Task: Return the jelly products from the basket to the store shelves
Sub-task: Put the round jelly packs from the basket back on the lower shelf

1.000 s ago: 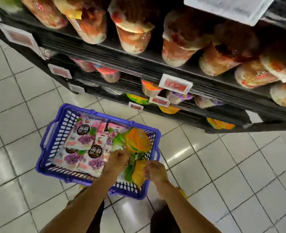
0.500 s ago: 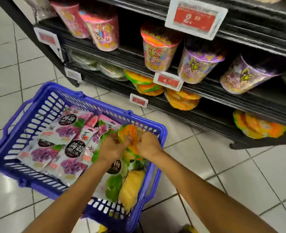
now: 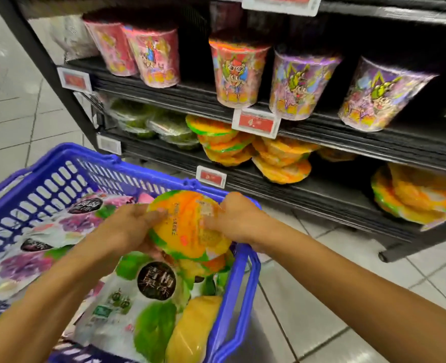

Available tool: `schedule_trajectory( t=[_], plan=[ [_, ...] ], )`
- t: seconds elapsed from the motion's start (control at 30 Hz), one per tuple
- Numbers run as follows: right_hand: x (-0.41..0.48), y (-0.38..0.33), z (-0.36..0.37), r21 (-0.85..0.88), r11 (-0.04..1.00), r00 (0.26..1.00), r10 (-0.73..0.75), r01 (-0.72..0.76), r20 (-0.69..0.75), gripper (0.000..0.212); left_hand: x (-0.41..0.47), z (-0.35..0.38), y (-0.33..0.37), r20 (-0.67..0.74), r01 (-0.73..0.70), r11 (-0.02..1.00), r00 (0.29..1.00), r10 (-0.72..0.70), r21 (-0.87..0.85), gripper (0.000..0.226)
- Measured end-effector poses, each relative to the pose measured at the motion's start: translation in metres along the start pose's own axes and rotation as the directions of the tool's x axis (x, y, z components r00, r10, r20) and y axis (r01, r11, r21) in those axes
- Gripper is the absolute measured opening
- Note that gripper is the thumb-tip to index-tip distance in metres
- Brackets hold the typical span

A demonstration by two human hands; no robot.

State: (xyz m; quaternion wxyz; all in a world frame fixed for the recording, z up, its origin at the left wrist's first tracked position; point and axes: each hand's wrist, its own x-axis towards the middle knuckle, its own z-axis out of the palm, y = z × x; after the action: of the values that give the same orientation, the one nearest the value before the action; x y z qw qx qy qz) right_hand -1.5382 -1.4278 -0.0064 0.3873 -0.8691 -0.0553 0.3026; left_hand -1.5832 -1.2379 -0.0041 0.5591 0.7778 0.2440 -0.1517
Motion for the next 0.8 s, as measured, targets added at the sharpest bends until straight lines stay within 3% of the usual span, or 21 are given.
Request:
schedule_trajectory(
  t=[0.1,0.27,0.53,0.63,0.7,0.8],
  plan=[
    [-0.022,-0.003,-0.023,0.214,0.972,0.985,-0.068,0.102,-0.16,0.026,-0.016,-0.002,0.021,0.049,-0.085,0.993,0.995,0.089,-0.088,0.021],
    [-0.031,0.023,-0.051,0.629,0.758,0.96,0.013,0.174,-0.281,0.012,-0.009,0.029,0.052,0.155,-0.163,0.972,0.969,0.19,-0.171,0.022],
    [-0.057,0.09,-0.082,0.845,0.482,0.87,0.287,0.231,-0.401,0.017,0.011,0.126,0.114,0.32,-0.282,0.959,0.908,0.271,-0.011,0.02],
    [-0.062,0.122,-0.084,0.85,0.452,0.792,0.397,0.271,-0.463,0.012,0.022,0.173,0.121,0.345,-0.316,0.945,0.899,0.27,0.084,0.019],
    [-0.061,0.141,-0.085,0.851,0.44,0.733,0.471,0.288,-0.491,0.016,0.028,0.203,0.116,0.323,-0.274,0.953,0.92,0.22,0.132,0.037],
    [-0.053,0.161,-0.087,0.858,0.409,0.664,0.554,0.309,-0.503,0.034,0.038,0.241,0.098,0.275,-0.149,0.987,0.953,0.128,0.056,0.05]
  ],
)
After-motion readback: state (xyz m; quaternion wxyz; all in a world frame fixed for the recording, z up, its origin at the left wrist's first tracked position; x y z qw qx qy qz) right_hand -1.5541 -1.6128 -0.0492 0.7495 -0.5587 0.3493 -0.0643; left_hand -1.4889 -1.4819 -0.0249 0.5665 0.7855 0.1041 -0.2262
